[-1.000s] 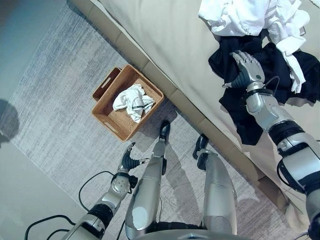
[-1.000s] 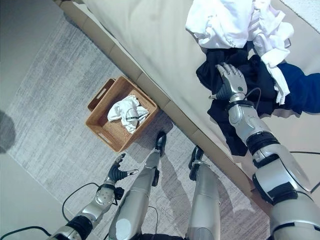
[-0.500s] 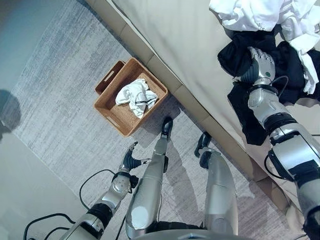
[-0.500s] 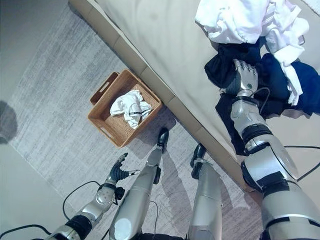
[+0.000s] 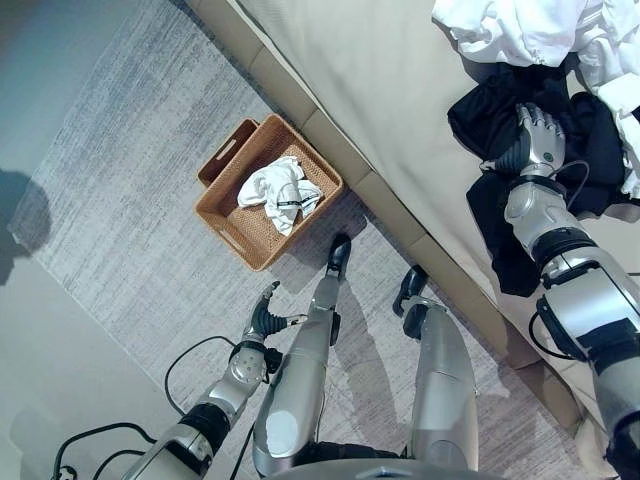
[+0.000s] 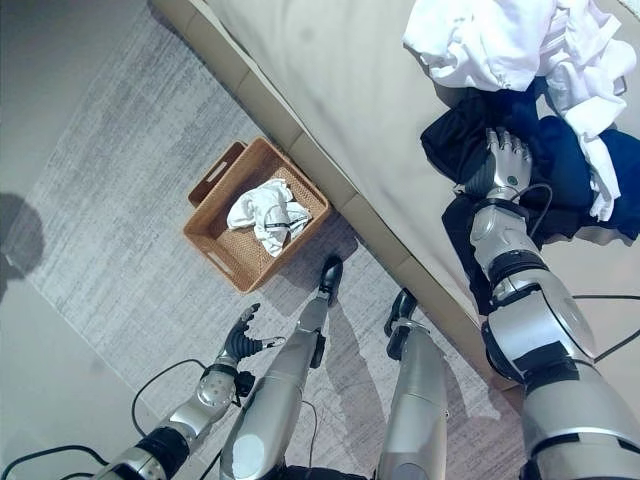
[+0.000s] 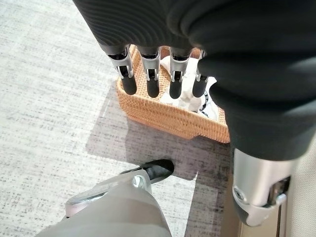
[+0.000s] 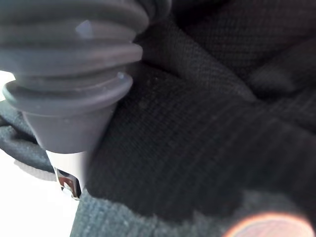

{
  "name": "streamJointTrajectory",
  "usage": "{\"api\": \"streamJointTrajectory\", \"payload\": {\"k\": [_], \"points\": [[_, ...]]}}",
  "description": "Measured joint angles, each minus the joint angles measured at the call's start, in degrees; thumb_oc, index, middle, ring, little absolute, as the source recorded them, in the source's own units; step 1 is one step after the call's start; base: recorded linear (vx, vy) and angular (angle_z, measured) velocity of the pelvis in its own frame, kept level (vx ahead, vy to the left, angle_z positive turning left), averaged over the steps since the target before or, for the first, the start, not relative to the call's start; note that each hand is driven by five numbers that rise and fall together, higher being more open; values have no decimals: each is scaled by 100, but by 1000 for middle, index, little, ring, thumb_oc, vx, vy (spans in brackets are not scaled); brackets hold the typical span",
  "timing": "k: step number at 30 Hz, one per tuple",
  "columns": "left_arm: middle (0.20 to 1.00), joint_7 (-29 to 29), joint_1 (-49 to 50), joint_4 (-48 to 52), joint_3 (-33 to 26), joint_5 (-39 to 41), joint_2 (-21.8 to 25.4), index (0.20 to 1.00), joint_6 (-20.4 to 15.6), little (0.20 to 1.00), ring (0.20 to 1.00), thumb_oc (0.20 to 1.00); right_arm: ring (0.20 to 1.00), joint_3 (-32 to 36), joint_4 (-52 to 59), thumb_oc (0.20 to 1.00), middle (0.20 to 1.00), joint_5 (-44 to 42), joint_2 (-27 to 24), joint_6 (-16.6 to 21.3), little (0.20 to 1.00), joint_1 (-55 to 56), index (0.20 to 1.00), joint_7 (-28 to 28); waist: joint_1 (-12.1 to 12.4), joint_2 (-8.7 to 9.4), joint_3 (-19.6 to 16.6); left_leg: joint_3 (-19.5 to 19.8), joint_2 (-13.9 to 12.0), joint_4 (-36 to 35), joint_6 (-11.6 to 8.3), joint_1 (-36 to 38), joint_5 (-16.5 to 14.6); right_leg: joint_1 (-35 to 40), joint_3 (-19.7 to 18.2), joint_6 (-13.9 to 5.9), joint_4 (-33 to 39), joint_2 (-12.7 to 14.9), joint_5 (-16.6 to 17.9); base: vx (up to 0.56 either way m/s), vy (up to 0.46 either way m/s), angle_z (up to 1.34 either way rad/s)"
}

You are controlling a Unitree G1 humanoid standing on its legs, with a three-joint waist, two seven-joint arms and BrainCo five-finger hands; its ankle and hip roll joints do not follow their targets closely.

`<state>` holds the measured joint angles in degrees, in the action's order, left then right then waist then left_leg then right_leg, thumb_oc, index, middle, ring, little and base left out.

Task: Pick up clothes into the bucket

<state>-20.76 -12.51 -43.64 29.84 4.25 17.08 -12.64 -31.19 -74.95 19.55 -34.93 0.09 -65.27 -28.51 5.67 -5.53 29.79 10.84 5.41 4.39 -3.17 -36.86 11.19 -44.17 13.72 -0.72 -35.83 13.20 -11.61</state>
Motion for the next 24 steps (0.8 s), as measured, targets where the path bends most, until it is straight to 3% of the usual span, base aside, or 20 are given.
{"api": "streamJointTrajectory", "payload": {"k": [1,2,3,12,15,24], "points": [[1000,49,0,32,16,1,1,1000,16,1000,1000,1000,388,5,-43,388,388,-25,-11,1,388,-55,388,143,-1,-4,-2,1,-1,1,0,0,1,-2,-1,0,-10,-1,0,0,0,0],[1000,110,1,69,22,2,9,1000,26,1000,1000,1000,260,8,-93,260,260,-97,-23,1,260,-111,260,277,1,-7,-4,3,-1,2,1,0,0,-4,-1,1,-17,0,0,0,0,0],[1000,134,1,93,23,2,9,1000,38,1000,1000,1000,200,13,-115,200,200,-127,-34,1,200,-154,200,331,1,-9,-5,4,-2,3,1,0,0,-4,-1,1,-22,0,0,0,0,0],[1000,335,-43,74,-29,108,7,1000,118,1000,1000,1000,200,254,191,200,200,-1055,-313,23,200,-256,200,710,-57,-2,-9,-112,6,98,-13,16,20,14,-75,0,-40,-6,7,-6,-2,-3],[1000,340,-69,-41,-27,105,5,1000,120,1000,1000,1000,200,246,320,200,200,-1246,-292,62,200,-180,200,823,-200,12,-4,-123,13,193,-13,88,15,150,-78,-5,0,-17,18,-3,6,-1],[1000,456,62,-453,-522,98,35,1000,214,1000,1000,1000,200,568,2935,200,200,-1819,-537,149,200,1021,200,1040,-494,175,-42,-341,-118,123,105,1325,-213,1467,-271,-150,562,-235,145,21,49,-19]]}}
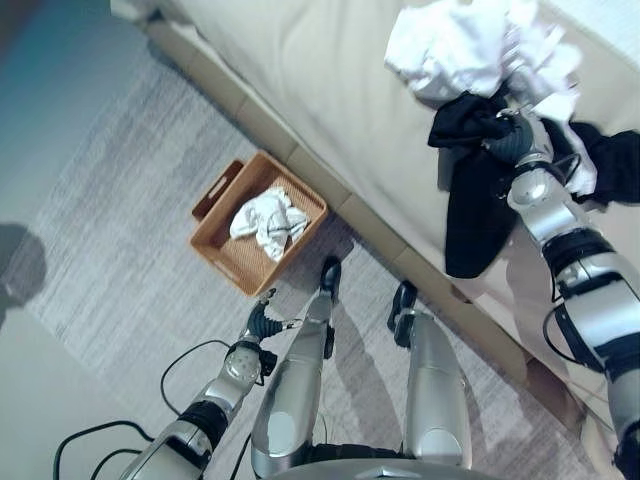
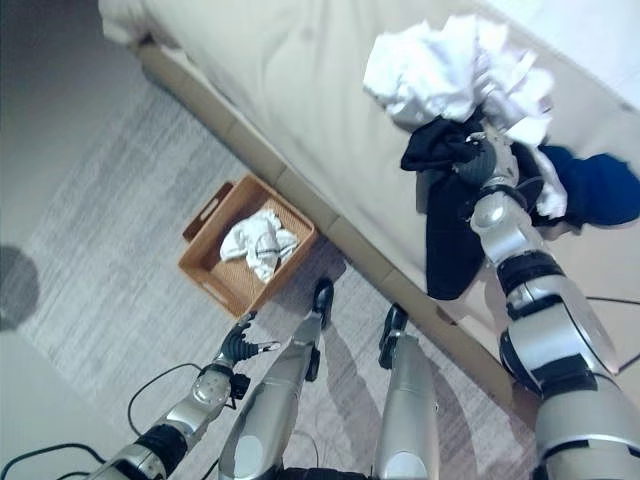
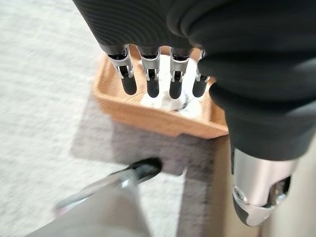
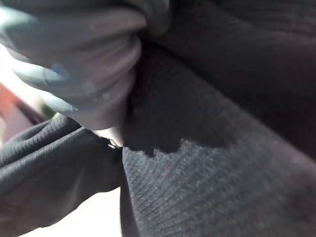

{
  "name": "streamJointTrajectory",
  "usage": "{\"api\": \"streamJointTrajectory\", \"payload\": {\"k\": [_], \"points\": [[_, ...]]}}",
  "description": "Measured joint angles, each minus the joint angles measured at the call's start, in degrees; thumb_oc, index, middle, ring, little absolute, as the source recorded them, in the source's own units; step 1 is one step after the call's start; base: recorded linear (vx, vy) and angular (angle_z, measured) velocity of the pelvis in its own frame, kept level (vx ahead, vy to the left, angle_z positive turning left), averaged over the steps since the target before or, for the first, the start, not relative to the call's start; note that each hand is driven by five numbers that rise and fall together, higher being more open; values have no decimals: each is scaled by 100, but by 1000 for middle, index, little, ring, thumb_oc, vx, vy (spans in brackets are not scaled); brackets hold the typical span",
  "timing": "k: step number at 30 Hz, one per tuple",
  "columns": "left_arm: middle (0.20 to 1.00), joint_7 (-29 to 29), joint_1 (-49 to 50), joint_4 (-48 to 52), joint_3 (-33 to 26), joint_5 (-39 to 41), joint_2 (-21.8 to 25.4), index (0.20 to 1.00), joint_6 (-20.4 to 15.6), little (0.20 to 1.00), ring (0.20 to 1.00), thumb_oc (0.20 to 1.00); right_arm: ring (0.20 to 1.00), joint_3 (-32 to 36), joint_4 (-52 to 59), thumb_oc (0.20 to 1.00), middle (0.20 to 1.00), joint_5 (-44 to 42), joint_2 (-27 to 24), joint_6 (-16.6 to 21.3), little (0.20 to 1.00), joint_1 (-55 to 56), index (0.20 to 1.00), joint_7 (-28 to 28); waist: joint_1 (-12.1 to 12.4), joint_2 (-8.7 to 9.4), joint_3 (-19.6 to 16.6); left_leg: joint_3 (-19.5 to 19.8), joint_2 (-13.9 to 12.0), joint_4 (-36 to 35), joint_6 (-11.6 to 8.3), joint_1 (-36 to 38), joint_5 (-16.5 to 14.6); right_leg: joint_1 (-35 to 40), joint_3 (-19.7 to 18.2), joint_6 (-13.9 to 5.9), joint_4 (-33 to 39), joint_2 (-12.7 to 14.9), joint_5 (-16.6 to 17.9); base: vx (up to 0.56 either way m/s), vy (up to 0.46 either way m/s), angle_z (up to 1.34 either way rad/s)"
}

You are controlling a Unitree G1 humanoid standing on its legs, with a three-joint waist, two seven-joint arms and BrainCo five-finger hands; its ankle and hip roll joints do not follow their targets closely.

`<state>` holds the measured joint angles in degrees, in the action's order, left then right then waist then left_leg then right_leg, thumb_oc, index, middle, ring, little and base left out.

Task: Pick up clothes into the bucket

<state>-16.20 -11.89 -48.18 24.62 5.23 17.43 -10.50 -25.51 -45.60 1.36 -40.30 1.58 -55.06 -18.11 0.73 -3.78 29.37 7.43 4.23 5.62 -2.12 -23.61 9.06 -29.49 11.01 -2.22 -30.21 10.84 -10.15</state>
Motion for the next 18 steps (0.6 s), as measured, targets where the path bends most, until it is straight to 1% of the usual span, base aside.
{"api": "streamJointTrajectory", "payload": {"k": [1,2,4,5,7,8,9,11,12,14,15,16,17,18], "points": [[1000,33,-2,-26,-70,-9,55,1000,5,1000,1000,1000,200,154,211,200,200,-9,-33,38,200,92,200,-2,-40,110,-38,-115,-36,-40,-19,133,-66,87,-120,-1,65,-50,-1,92,78,-33],[1000,44,35,-60,-174,-4,67,1000,16,1000,1000,1000,200,446,609,200,200,-31,-38,44,200,319,200,-20,-25,133,-58,-128,-75,-104,-16,261,-64,236,-120,-48,183,-97,47,94,37,-28],[1000,48,67,-62,-185,-6,102,1000,14,1000,1000,1000,200,628,850,200,200,-37,-81,87,200,502,200,-74,-135,148,-63,-137,-82,-125,-29,494,-96,488,-129,-43,275,-110,55,114,30,-8],[1000,73,119,-64,-292,-14,110,1000,15,1000,1000,1000,200,848,1086,200,200,-50,-98,94,200,682,200,-107,-138,149,-72,-192,-87,-136,2,740,-156,750,-162,-34,359,-116,47,105,24,-15],[1000,117,234,-26,-483,-18,150,1000,16,1000,1000,1000,200,1114,1451,200,200,-88,-108,143,200,942,200,-124,-146,153,-272,-274,-104,-173,-4,871,-197,851,-245,-39,435,-154,52,104,4,-23],[1000,138,271,-8,-640,-18,171,1000,16,1000,1000,1000,200,1250,1641,200,200,-104,-118,181,200,1055,200,-130,-161,157,-292,-301,-125,-203,-27,1039,-216,1023,-252,-52,488,-169,59,95,-7,-15],[1000,161,284,-4,-713,-17,173,1000,18,1000,1000,1000,200,1311,1698,200,200,-111,-125,189,200,1114,200,-125,-160,158,-334,-316,-134,-216,-6,1107,-238,1093,-254,-65,517,-179,67,86,-6,-11],[1000,217,458,143,-788,-7,185,1000,12,1000,1000,1000,200,1436,1815,200,200,-220,-117,263,200,1359,200,-131,-143,152,-825,-373,-177,-262,-1,1131,-302,1144,-262,-55,653,-227,63,77,-15,-11],[1000,252,478,182,-791,-2,183,1000,12,1000,1000,1000,200,1437,1819,200,200,-245,-116,280,200,1387,200,-130,-151,157,-902,-397,-193,-271,8,1196,-298,1204,-273,-80,687,-247,84,69,-19,-10],[1000,331,473,257,-792,4,153,1000,21,1000,1000,1000,200,1496,1853,200,200,-345,-119,284,200,1440,200,-118,-147,154,-937,-407,-220,-279,-10,1440,-300,1499,-267,-63,810,-289,118,89,-14,-6],[1000,400,495,508,-807,12,158,1000,18,1000,1000,1000,200,1651,1964,200,200,-442,-118,288,200,1598,200,-109,-138,154,-996,-418,-265,-305,-24,1652,-346,1750,-265,-63,937,-332,118,77,-10,-5],[1000,409,563,599,-821,13,161,1000,3,1000,1000,1000,200,1680,2009,200,200,-463,-114,297,200,1655,200,-111,-118,156,-1051,-418,-277,-312,-32,1711,-357,1836,-261,-63,983,-353,118,97,-19,-7],[1000,420,545,682,-833,33,160,1000,-17,1000,1000,1000,200,1662,2032,200,200,-502,-91,369,200,1689,200,-109,-143,160,-1289,-423,-294,-325,-41,1696,-406,1823,-261,-62,1034,-367,98,135,-19,-6],[1000,477,528,847,-868,114,154,1000,29,1000,1000,1000,200,1685,2087,200,200,-569,-87,386,200,1693,200,-100,-151,162,-1356,-431,-310,-332,-34,1790,-422,1942,-265,-60,1107,-392,109,133,-12,-7]]}}
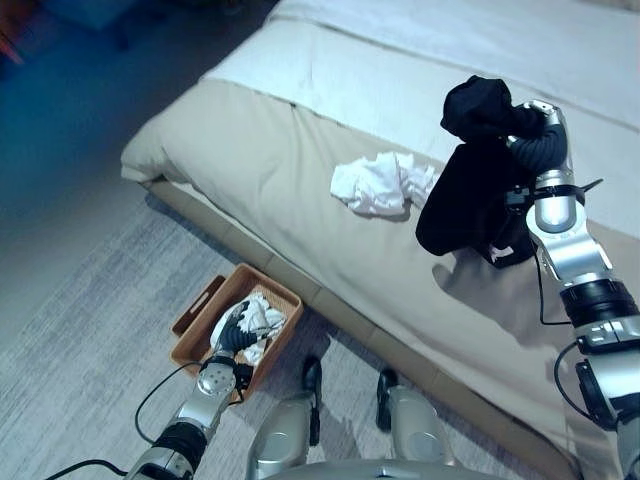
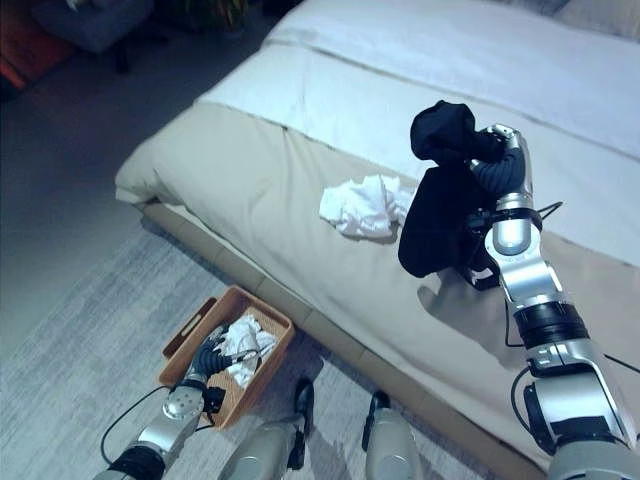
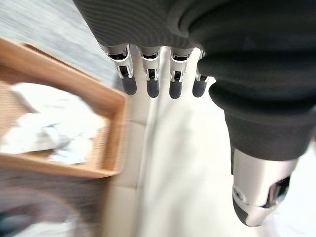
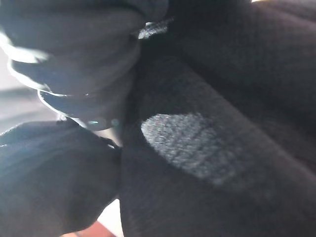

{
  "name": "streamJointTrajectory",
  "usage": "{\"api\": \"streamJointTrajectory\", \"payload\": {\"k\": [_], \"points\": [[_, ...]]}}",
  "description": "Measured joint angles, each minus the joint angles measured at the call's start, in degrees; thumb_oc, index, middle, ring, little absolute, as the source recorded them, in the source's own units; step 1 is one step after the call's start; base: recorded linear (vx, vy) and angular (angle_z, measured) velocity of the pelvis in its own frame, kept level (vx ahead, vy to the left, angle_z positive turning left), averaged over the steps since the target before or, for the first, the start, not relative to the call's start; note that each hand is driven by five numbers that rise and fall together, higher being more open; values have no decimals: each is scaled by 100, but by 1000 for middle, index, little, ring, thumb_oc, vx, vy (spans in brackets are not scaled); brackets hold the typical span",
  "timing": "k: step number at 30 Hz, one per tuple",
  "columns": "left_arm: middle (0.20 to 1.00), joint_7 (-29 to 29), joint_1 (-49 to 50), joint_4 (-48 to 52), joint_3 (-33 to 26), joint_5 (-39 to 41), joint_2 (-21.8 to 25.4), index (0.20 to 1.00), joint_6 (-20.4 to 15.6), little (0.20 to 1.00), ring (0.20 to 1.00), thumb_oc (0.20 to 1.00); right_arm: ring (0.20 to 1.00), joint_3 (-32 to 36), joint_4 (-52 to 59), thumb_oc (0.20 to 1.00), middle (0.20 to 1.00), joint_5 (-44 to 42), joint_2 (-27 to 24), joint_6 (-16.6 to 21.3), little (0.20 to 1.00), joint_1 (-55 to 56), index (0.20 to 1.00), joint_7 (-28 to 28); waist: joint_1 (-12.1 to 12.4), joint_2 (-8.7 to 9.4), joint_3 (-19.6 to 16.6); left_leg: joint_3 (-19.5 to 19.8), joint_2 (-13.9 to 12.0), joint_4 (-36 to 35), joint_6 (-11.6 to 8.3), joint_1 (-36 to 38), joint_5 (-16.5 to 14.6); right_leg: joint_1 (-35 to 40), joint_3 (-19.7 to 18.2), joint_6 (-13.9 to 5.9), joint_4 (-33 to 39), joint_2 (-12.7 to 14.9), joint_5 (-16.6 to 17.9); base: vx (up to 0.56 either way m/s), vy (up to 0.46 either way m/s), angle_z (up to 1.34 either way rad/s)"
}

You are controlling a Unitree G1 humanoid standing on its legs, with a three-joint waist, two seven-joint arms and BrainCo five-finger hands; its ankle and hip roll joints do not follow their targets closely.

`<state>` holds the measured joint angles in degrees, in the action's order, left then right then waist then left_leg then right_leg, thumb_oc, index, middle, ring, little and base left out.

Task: Pick up clothes into the bucket

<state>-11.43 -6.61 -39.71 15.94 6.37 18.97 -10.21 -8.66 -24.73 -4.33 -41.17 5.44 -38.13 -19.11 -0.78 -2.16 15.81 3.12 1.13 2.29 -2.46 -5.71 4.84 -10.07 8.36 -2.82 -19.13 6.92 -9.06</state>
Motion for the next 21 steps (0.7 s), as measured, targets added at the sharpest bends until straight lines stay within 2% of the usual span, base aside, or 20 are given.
{"api": "streamJointTrajectory", "payload": {"k": [1,5,8,14,17,19,21], "points": [[1000,51,9,210,-25,128,9,1000,21,1000,1000,1000,200,4,31,200,200,-66,-2,0,200,18,200,15,-2,1,-8,-7,-14,-23,3,107,-10,117,-2,-5,56,-20,20,102,-4,-8],[1000,318,-53,1535,-30,474,236,1000,-28,1000,1000,1000,200,-4,256,200,200,-294,-17,4,200,141,200,323,-11,5,-446,-102,-105,-249,18,551,-60,578,-26,-18,391,-127,53,75,-13,-10],[1000,377,-454,1798,-36,691,328,1000,-67,1000,1000,1000,200,-70,360,200,200,-435,-100,-13,200,152,200,584,-103,21,-749,-122,-150,-369,4,768,-77,818,-34,-41,582,-187,80,59,-19,-4],[1000,549,-1135,2394,133,692,746,1000,-17,1000,1000,1000,200,-134,819,200,200,-739,-364,-31,200,164,200,1013,-281,78,-989,-158,-188,-492,-5,1016,-86,1084,-62,-55,823,-248,128,32,-15,-4],[1000,634,-1868,2525,531,731,897,1000,-5,1000,1000,1000,200,-330,892,200,200,-951,-523,-74,200,128,200,1116,-327,106,-1087,-197,-197,-511,-15,1114,-96,1199,-101,-85,948,-268,166,10,-2,-9],[1000,715,-2506,2484,1011,886,983,1000,30,1000,1000,1000,200,-537,891,200,200,-983,-647,-81,200,25,200,1141,-293,105,-1117,-296,-199,-518,-18,1152,-103,1204,-169,-102,933,-273,172,5,-9,-19],[1000,866,-3052,2483,1290,1013,972,1000,22,1000,1000,1000,200,-659,1009,200,200,-987,-729,-84,200,-27,200,1259,-369,99,-1146,-311,-198,-568,-19,1222,-104,1257,-175,-112,947,-270,181,13,-15,-9]]}}
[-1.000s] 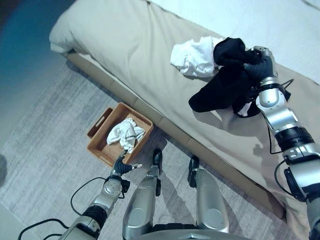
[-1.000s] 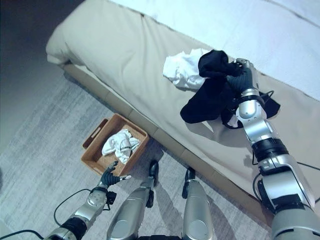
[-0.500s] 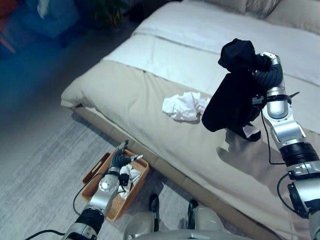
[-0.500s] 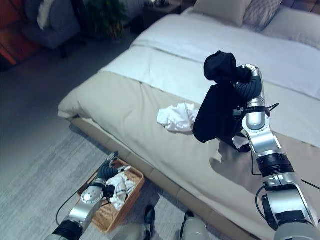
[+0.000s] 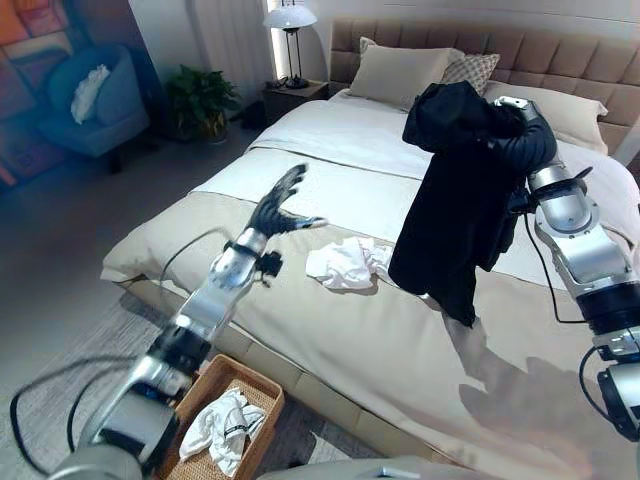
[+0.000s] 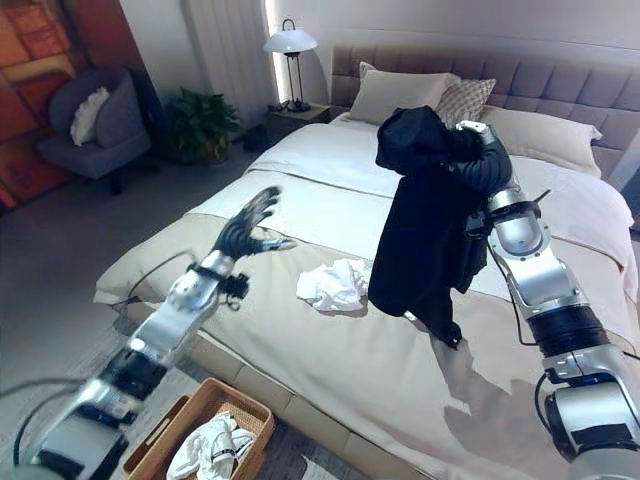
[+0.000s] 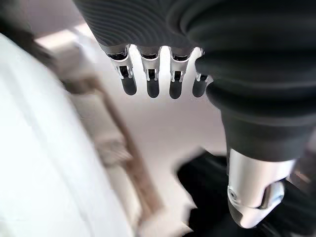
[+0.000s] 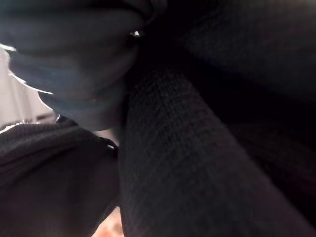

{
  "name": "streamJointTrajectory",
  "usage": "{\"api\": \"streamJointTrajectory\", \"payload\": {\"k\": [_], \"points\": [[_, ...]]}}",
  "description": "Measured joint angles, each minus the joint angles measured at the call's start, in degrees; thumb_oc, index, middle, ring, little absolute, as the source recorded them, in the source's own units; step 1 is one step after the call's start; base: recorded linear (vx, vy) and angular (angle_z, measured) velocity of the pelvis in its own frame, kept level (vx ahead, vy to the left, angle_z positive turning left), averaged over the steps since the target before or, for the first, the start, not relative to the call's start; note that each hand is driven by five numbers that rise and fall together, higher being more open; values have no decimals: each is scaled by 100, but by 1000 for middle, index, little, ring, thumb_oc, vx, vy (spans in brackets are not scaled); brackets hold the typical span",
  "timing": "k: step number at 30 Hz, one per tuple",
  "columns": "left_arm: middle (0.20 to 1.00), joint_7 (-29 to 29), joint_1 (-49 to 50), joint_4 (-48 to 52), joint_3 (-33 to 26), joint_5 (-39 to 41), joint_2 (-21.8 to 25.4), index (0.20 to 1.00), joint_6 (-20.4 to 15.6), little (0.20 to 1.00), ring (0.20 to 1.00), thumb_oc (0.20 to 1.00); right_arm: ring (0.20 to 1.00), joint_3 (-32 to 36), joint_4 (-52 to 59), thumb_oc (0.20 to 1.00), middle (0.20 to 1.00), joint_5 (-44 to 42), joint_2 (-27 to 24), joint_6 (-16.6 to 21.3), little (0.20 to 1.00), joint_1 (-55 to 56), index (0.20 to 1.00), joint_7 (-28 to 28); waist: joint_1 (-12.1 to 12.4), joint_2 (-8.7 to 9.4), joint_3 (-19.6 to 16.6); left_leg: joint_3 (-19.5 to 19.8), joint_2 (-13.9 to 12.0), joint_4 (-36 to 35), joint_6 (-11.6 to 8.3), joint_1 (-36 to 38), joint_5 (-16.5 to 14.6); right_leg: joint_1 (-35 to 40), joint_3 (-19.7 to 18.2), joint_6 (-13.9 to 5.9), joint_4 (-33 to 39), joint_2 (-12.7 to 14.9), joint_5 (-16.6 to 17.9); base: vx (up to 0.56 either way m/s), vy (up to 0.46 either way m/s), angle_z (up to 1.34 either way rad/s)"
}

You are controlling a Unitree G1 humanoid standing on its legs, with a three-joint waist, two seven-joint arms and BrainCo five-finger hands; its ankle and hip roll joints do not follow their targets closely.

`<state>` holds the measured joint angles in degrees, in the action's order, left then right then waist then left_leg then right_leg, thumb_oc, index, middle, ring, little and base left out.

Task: Pick up clothes into the bucket

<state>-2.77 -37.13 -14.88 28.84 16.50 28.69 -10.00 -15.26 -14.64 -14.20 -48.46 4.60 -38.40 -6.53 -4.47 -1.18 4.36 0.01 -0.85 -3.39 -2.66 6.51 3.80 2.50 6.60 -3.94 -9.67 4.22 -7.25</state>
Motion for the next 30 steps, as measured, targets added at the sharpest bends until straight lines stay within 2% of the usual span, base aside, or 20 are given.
{"api": "streamJointTrajectory", "payload": {"k": [4,8,12,18,22,30], "points": [[1000,171,-273,-30,424,243,-41,1000,22,1000,1000,1000,200,-164,438,200,200,-8,-120,-10,200,2,200,204,-177,-47,-53,-3,-4,-17,0,97,-1,128,-4,-1,110,-6,33,0,0,0],[1000,283,-329,-52,655,573,-214,1000,74,1000,1000,1000,200,-292,843,200,200,-106,-215,-12,200,0,200,350,-240,-88,-102,-3,-11,-29,-4,114,-4,148,1,-3,156,-17,38,0,0,0],[1000,393,-383,-93,974,1313,-550,1000,193,1000,1000,1000,200,-560,1147,200,200,-159,-301,-14,200,-1,200,505,-248,-108,-116,-4,-8,-47,-4,185,-4,218,2,15,178,-15,56,0,0,0],[1000,753,-645,-86,1720,2746,-593,1000,560,1000,1000,1000,200,-958,1535,200,200,-293,-434,-18,200,-2,200,631,-258,-151,-145,-11,-7,-60,-5,187,-4,219,3,3,189,-11,52,0,0,0],[1000,826,-663,-84,1782,3087,-631,1000,703,1000,1000,1000,200,-1030,1597,200,200,-339,-439,-26,200,-3,200,638,-265,-181,-165,-11,-4,-61,-6,186,-5,211,2,-11,188,-8,43,0,0,0],[1000,792,-667,-209,1865,3506,-1029,1000,887,1000,1000,1000,200,-1250,1700,200,200,-342,-390,-37,200,-26,200,657,-268,-186,-166,-10,3,-67,-11,180,-9,198,2,-12,183,0,42,0,0,0]]}}
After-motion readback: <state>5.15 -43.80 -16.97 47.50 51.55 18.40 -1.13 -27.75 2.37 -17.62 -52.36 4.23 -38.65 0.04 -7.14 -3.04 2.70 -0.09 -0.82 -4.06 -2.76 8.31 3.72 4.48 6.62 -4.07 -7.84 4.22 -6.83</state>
